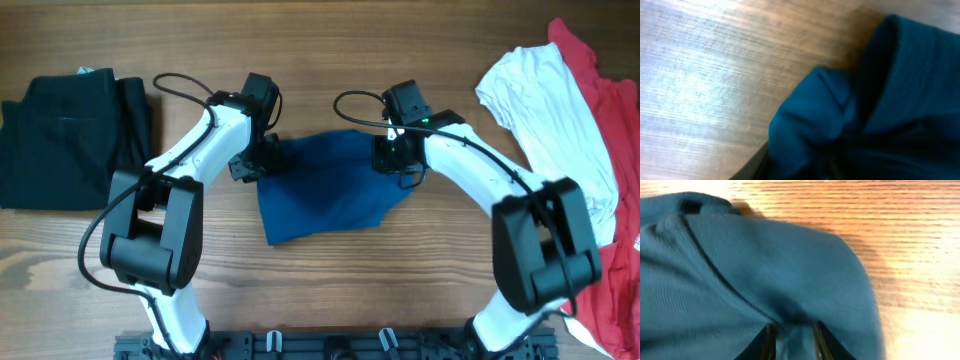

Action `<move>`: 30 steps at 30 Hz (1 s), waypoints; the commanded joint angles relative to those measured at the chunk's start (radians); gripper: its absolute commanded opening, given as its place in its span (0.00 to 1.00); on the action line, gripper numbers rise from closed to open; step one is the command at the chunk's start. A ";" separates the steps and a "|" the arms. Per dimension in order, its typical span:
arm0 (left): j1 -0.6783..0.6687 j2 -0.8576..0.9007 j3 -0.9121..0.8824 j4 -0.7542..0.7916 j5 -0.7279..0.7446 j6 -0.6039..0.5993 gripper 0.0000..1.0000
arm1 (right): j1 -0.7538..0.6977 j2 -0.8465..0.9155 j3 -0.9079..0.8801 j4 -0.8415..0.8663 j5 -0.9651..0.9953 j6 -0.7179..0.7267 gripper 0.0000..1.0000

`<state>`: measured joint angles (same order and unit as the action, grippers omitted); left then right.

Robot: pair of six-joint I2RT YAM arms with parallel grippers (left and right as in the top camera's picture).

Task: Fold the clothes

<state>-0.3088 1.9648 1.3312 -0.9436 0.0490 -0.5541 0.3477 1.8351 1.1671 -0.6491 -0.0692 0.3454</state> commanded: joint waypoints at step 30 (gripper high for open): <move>0.101 -0.046 0.024 -0.167 -0.072 -0.055 0.31 | 0.219 -0.268 -0.221 -0.037 -0.276 0.063 0.27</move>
<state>-0.2092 1.9549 1.3365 -1.1133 -0.0555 -0.6476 0.5579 1.5581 0.9970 -0.7212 -0.3256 0.3458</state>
